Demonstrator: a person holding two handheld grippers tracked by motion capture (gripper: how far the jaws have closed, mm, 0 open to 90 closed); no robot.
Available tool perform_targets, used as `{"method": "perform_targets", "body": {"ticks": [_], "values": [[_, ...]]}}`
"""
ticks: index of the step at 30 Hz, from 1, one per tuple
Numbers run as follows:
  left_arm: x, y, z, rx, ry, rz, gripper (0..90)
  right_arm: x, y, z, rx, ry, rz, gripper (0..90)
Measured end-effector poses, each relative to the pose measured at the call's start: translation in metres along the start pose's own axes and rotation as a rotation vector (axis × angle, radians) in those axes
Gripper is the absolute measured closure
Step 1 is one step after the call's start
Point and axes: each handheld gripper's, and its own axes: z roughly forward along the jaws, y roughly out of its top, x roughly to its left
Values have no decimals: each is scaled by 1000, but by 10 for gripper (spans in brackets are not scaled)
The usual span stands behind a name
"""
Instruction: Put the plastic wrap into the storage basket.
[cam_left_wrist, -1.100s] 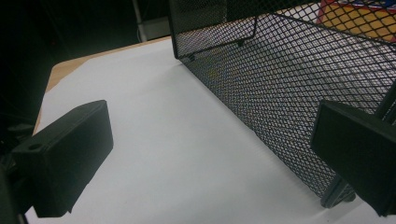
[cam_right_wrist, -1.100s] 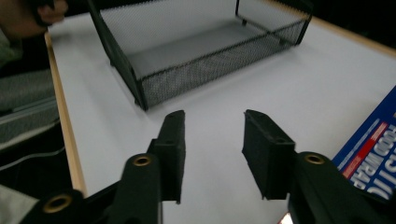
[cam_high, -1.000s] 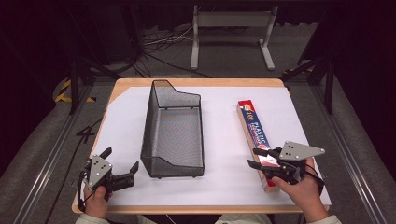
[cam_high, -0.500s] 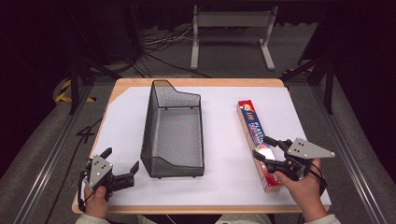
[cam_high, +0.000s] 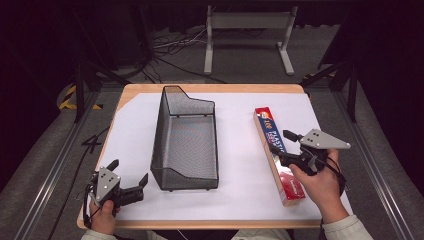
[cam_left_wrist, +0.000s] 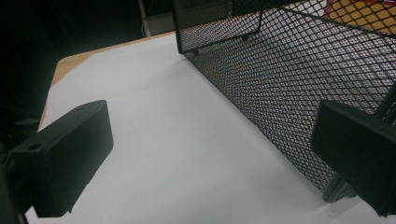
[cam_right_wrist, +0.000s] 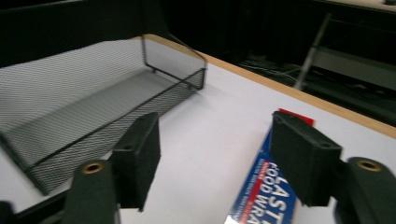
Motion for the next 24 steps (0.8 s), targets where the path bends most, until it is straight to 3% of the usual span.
{"method": "perform_targets", "body": {"ticks": [2,4,8,11,16,21,24], "values": [[0,0,0,0,0,-1,0,-1,2,1,15,-12,-6,372],[0,0,0,0,0,-1,0,-3,4,4,40,-54,-20,374],[1,0,0,0,0,-2,0,-5,5,11,28,-105,67,367],[0,0,1,2,0,-2,0,-7,10,15,36,-144,81,351],[0,0,0,2,0,-4,1,-11,16,18,51,-162,107,344],[1,0,0,0,1,-5,0,-13,17,31,175,-152,148,344],[1,0,0,1,1,-5,0,-13,16,37,197,-155,167,343]]}}
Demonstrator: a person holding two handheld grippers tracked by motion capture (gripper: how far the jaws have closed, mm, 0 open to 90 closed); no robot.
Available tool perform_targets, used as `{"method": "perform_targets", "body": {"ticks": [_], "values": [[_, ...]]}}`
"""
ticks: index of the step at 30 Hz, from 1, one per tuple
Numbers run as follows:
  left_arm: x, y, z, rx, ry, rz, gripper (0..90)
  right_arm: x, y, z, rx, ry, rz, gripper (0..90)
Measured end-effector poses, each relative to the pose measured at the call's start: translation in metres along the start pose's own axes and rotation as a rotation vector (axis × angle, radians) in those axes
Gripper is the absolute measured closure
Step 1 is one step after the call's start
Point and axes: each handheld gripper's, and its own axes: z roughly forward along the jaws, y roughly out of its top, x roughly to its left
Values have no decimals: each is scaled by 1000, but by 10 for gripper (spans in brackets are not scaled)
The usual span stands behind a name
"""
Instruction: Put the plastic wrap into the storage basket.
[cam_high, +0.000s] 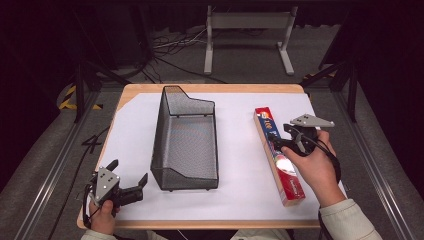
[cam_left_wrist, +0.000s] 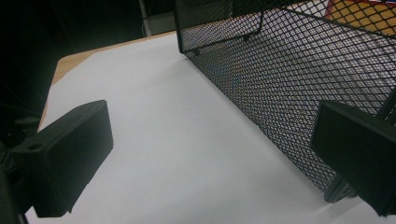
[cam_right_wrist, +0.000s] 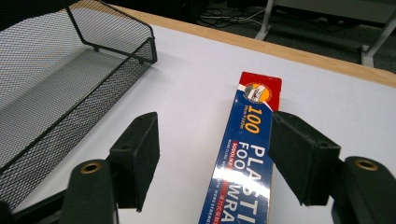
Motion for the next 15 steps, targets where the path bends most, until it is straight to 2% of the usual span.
{"method": "perform_targets", "body": {"ticks": [2,3,5,15], "values": [[0,0,0,0,0,0,0,0,0,2,12,-4,7,337],[0,0,0,2,0,2,0,-1,0,5,34,-1,18,328],[0,0,0,3,0,5,1,-3,-4,15,130,14,56,325],[0,0,-1,-1,0,0,0,-12,-19,41,319,-15,76,290]]}}
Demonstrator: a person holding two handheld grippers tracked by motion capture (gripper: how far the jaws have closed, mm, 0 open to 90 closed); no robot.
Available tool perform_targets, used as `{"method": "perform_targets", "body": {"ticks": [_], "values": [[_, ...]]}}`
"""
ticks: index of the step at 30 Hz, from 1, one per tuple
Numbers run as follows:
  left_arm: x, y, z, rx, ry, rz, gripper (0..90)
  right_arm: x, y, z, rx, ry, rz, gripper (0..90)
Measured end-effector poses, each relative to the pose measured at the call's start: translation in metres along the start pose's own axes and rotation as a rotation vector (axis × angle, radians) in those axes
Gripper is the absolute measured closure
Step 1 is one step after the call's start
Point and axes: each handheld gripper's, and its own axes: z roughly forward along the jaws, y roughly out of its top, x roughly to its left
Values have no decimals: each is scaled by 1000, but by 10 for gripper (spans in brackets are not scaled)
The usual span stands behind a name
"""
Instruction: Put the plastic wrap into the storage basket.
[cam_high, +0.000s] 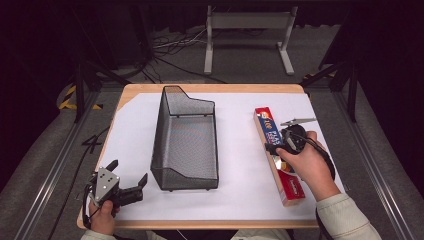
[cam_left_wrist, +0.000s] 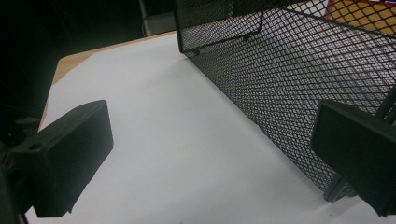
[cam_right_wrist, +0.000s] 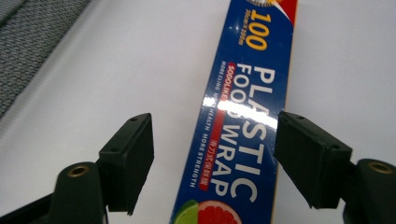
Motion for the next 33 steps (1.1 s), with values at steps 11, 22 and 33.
{"method": "perform_targets", "body": {"ticks": [11,22,33], "values": [[0,0,0,-2,1,2,0,-2,-2,9,21,-33,31,267],[0,0,0,3,1,4,0,-6,-13,34,157,-30,50,244],[0,0,0,1,2,6,0,-4,-11,42,243,-60,96,311]]}}
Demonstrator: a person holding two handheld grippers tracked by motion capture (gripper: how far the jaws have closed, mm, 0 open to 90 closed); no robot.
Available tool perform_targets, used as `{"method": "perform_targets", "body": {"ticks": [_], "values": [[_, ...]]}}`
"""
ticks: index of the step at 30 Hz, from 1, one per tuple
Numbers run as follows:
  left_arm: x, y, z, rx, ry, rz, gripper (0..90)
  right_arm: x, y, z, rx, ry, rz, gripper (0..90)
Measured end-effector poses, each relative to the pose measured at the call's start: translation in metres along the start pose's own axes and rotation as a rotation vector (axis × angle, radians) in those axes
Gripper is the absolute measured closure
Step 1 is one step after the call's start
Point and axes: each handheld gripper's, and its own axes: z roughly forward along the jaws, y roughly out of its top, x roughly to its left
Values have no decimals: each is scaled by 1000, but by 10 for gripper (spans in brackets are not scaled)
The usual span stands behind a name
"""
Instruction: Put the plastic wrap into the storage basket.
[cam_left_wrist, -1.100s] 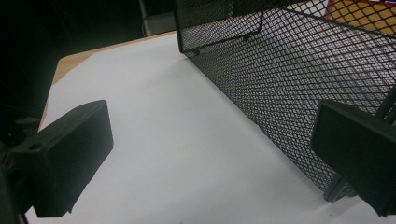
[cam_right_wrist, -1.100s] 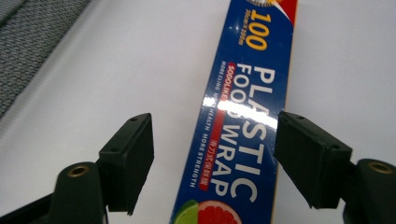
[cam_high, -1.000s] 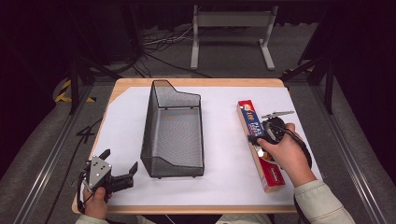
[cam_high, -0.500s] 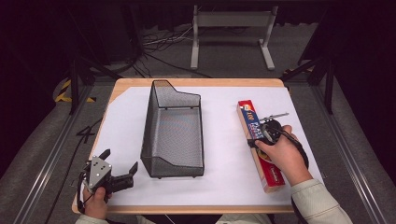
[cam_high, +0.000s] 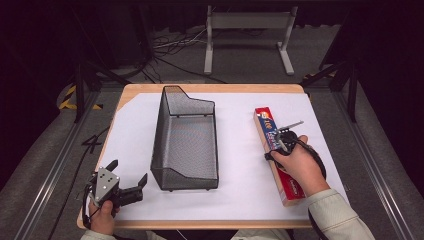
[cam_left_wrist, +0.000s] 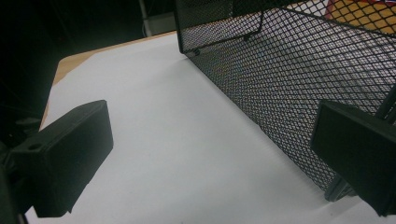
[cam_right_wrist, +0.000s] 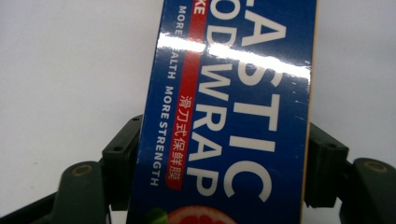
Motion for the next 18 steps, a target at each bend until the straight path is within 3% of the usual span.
{"method": "perform_targets", "body": {"ticks": [8,15,18], "values": [[0,0,0,-3,1,-2,0,6,-1,-3,0,-54,69,390],[0,0,0,-1,2,-2,0,1,0,-7,6,-47,81,397],[0,0,0,-3,2,-4,0,-3,1,-11,4,-18,92,397]]}}
